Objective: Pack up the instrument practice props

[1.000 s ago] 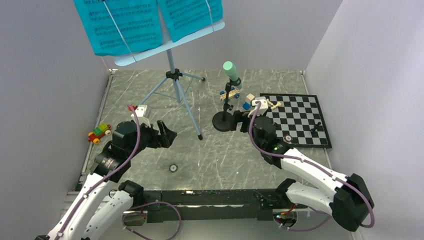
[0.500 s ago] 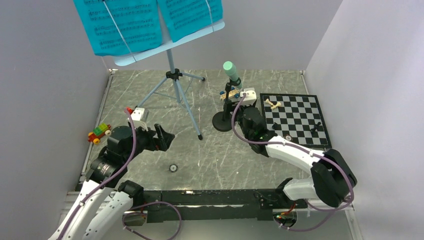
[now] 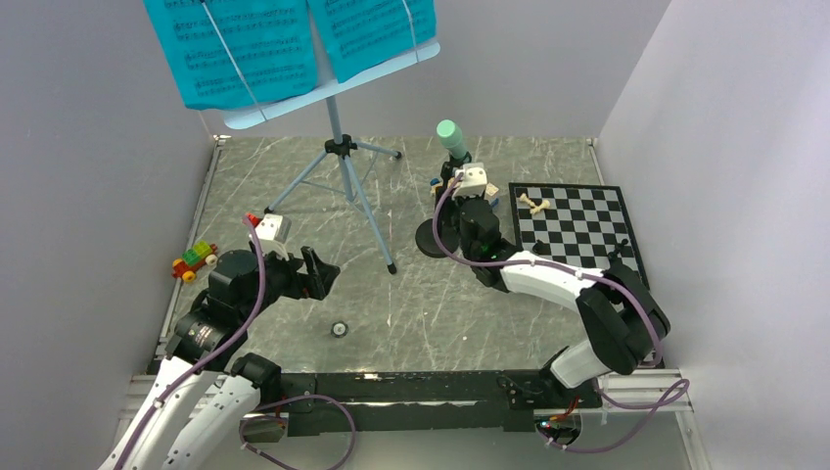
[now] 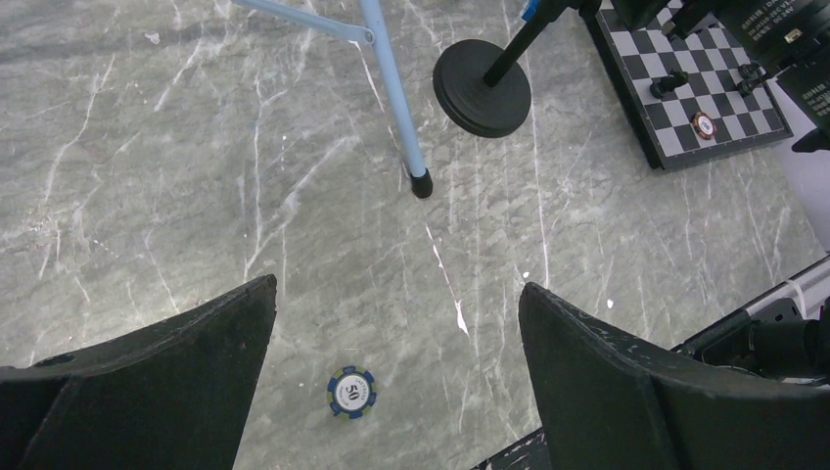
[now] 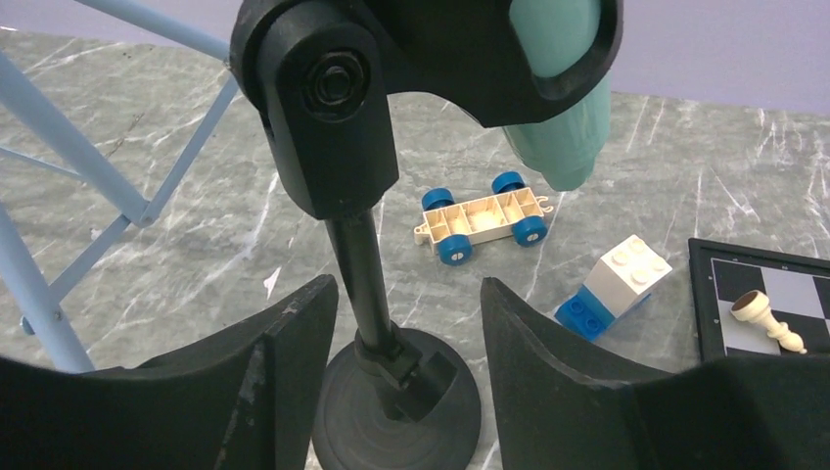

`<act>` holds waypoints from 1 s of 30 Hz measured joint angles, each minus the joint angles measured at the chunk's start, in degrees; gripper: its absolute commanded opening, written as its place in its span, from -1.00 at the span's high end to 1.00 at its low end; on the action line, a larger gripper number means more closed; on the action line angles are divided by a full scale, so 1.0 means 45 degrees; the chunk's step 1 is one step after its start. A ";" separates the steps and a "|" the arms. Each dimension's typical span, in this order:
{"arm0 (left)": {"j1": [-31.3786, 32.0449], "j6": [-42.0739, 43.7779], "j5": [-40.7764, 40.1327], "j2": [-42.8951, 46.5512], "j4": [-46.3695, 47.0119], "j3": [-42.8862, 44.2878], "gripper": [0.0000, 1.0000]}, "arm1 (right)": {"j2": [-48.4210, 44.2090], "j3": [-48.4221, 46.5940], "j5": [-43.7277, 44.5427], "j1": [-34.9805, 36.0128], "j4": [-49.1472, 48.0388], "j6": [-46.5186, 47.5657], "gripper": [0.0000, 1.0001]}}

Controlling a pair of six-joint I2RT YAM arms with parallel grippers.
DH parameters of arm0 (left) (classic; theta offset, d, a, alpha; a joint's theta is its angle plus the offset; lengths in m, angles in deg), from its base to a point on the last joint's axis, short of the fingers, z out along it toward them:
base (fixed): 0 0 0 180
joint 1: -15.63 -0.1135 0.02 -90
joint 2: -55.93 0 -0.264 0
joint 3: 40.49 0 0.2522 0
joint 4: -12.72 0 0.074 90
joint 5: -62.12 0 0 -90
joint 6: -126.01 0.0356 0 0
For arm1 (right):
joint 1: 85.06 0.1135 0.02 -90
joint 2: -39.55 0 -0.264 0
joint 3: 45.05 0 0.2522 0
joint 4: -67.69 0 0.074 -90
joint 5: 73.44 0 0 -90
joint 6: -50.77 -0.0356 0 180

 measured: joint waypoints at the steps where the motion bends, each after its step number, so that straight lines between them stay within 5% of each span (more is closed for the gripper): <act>1: 0.0000 0.0000 0.0000 0.0005 0.0000 0.0000 -0.90 | 0.0121 -0.0068 0.0019 -0.0005 -0.0039 0.0000 -0.11; 18: 0.0000 0.0005 0.0005 0.0107 -0.0155 -0.0175 -0.62 | 0.1117 -0.0806 0.0403 0.0015 -0.0471 0.0087 0.69; 20: 0.0000 0.0005 0.0005 0.0136 -0.0223 -0.0175 -0.61 | 0.1117 -0.0797 0.0393 0.0049 -0.0432 0.0160 1.00; 30: 0.0000 0.0000 0.0005 0.0282 -0.0272 -0.0189 -0.58 | -0.0379 -0.0024 0.0578 0.0738 0.0627 0.1209 1.00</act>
